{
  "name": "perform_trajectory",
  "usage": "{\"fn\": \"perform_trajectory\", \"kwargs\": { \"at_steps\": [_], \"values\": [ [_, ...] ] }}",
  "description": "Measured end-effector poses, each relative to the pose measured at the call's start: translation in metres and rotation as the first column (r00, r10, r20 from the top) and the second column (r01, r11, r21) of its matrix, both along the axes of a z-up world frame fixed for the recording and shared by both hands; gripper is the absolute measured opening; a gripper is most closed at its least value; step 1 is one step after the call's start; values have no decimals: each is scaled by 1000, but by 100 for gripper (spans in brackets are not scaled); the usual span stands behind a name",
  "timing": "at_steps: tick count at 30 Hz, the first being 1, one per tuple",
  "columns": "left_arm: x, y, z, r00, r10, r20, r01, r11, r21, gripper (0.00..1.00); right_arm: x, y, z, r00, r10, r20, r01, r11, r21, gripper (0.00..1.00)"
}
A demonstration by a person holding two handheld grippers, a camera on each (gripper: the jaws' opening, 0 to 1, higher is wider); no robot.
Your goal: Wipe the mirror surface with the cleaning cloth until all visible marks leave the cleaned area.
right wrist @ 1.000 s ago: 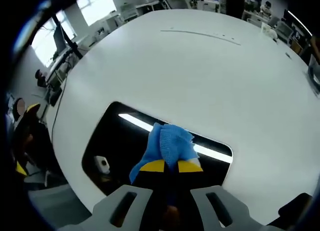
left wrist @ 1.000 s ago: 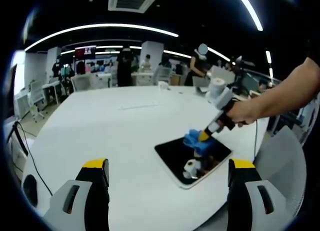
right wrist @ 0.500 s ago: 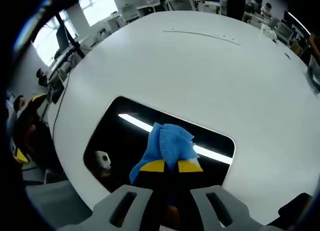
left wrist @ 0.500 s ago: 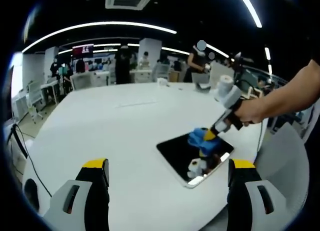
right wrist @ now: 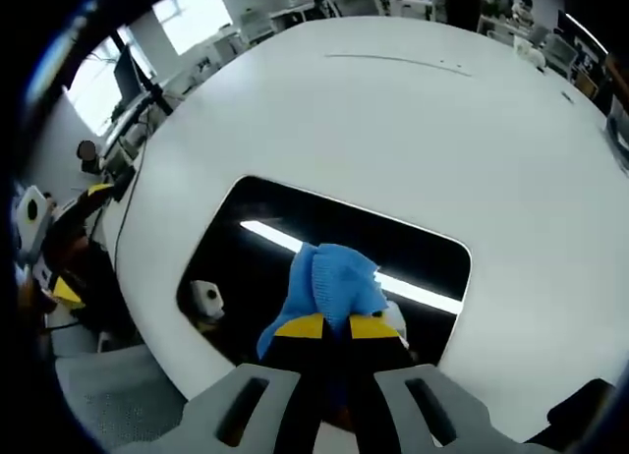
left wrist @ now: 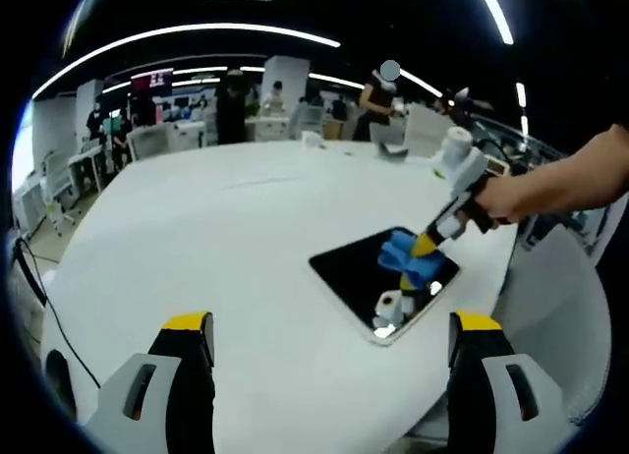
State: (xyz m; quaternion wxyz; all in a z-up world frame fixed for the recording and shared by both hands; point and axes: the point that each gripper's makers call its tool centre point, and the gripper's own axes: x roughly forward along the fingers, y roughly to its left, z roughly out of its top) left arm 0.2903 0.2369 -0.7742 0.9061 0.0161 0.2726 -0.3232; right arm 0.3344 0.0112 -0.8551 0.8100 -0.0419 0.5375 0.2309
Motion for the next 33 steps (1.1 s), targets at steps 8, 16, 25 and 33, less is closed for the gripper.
{"fn": "perform_trajectory", "kwargs": {
  "at_steps": [8, 16, 25, 33],
  "values": [
    [2, 4, -4, 1000, 4, -17, -4, 1000, 5, 100, -10, 1, 0, 1000, 3, 1, -3, 1000, 11, 1],
    [6, 7, -10, 1000, -1, -31, 2, 1000, 25, 100, -24, 2, 0, 1000, 10, -4, -10, 1000, 15, 1],
    [6, 4, -8, 1000, -18, -9, 18, 999, 39, 100, -34, 3, 1, 1000, 5, -7, -5, 1000, 29, 1],
    [4, 7, -16, 1000, -22, -23, 23, 998, 57, 100, -42, 3, 1, 1000, 0, -14, 0, 999, 39, 1]
  ]
}}
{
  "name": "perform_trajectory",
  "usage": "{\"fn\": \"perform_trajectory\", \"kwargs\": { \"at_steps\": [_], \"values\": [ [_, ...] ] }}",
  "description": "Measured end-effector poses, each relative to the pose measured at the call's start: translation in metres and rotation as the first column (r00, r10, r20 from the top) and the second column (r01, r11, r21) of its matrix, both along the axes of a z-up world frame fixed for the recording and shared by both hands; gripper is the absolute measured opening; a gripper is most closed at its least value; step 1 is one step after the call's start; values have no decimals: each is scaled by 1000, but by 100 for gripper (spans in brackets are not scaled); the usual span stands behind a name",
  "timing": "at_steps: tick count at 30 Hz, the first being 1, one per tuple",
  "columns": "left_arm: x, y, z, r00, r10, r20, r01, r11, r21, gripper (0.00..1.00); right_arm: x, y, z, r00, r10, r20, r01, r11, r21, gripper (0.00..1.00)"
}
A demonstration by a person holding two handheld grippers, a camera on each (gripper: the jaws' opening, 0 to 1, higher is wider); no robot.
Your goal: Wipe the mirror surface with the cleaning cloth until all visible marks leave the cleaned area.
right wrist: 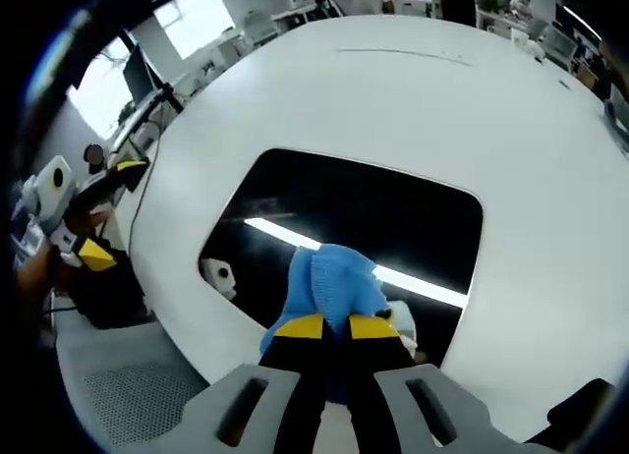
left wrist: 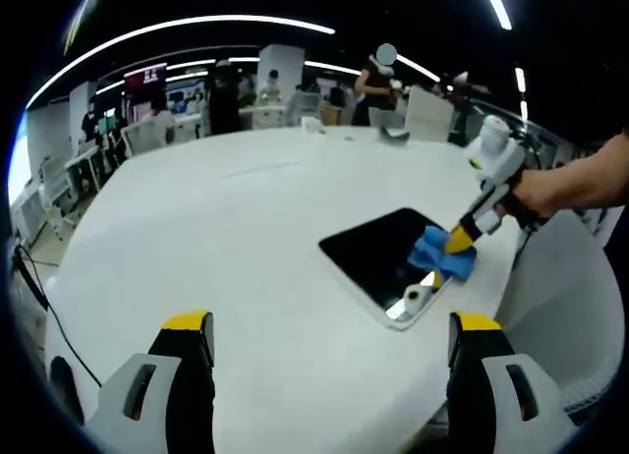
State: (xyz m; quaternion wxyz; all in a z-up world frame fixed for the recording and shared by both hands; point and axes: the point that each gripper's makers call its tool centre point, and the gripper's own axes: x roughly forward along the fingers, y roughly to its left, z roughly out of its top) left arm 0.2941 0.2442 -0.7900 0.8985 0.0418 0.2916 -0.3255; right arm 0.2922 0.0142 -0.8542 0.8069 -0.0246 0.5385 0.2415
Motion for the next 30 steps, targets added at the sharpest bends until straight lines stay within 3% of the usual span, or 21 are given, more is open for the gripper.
{"fn": "perform_trajectory", "kwargs": {
  "at_steps": [30],
  "values": [
    [-2, 0, -1, 999, 29, -15, -29, 999, -29, 100, -22, 2, 0, 1000, -3, -11, 3, 1000, 31, 1]
  ]
}}
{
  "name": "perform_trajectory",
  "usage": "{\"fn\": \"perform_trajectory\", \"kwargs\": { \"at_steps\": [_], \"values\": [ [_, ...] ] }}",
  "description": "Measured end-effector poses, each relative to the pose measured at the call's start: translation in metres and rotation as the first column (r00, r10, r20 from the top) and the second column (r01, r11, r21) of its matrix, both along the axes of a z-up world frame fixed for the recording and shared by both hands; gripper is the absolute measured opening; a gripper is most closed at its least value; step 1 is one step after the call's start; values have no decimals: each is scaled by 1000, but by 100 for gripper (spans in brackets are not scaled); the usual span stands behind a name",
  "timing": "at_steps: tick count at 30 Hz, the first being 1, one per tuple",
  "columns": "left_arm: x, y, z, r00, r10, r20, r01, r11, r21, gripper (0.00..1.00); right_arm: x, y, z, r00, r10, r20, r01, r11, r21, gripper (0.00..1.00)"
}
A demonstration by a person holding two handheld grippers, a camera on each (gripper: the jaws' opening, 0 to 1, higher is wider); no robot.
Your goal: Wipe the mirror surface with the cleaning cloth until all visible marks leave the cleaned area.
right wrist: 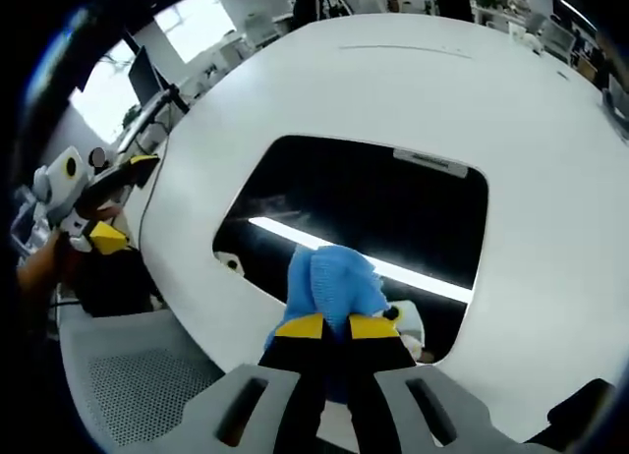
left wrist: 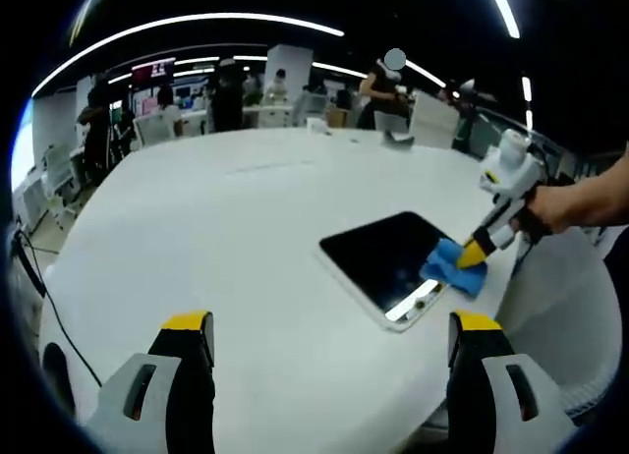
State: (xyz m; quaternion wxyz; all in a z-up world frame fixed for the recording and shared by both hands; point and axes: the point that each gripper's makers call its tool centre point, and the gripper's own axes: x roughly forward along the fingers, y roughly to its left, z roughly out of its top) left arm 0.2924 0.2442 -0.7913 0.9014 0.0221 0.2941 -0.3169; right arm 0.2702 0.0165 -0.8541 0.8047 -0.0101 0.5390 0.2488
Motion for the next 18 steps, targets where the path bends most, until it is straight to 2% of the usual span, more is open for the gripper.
{"fn": "perform_trajectory", "kwargs": {
  "at_steps": [18],
  "values": [
    [1, 0, -1, 1000, 6, -3, -6, 1000, -1, 100, 0, 0, 0, 1000, 2, 3, -2, 1000, 6, 1]
  ]
}}
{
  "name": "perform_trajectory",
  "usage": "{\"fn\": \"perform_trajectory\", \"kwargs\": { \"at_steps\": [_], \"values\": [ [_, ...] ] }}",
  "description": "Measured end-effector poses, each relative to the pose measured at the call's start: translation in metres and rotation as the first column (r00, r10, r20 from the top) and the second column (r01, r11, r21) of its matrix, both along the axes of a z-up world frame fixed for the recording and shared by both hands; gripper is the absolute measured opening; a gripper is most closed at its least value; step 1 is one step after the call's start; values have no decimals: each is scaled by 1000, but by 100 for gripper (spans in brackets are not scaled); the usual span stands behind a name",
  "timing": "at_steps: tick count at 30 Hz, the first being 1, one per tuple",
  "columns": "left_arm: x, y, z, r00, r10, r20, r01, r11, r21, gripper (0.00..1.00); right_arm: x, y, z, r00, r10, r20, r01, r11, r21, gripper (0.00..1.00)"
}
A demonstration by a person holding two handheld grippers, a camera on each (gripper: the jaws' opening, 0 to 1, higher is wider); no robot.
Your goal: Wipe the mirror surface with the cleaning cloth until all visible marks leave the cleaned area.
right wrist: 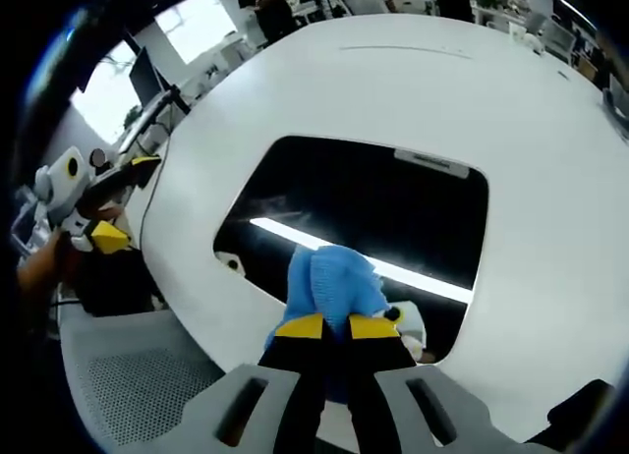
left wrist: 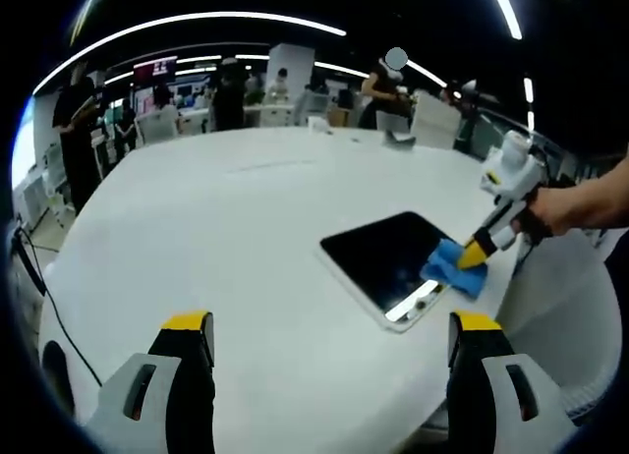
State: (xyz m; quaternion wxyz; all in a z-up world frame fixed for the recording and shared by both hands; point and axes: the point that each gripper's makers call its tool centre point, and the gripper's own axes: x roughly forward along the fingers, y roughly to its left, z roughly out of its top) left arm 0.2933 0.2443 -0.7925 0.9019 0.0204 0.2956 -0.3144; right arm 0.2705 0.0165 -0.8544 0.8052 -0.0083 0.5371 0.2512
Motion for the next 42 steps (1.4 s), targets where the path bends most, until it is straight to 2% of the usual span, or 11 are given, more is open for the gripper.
{"fn": "perform_trajectory", "kwargs": {
  "at_steps": [14, 42],
  "values": [
    [-2, 4, 1, 1000, 5, -4, -5, 1000, 7, 100, 0, -2, 1, 1000, 6, -11, -5, 1000, 17, 1],
    [-4, -5, 4, 1000, -11, -1, 11, 1000, 7, 100, 1, -26, 1, 999, -28, -27, 28, 999, 16, 1]
  ]
}}
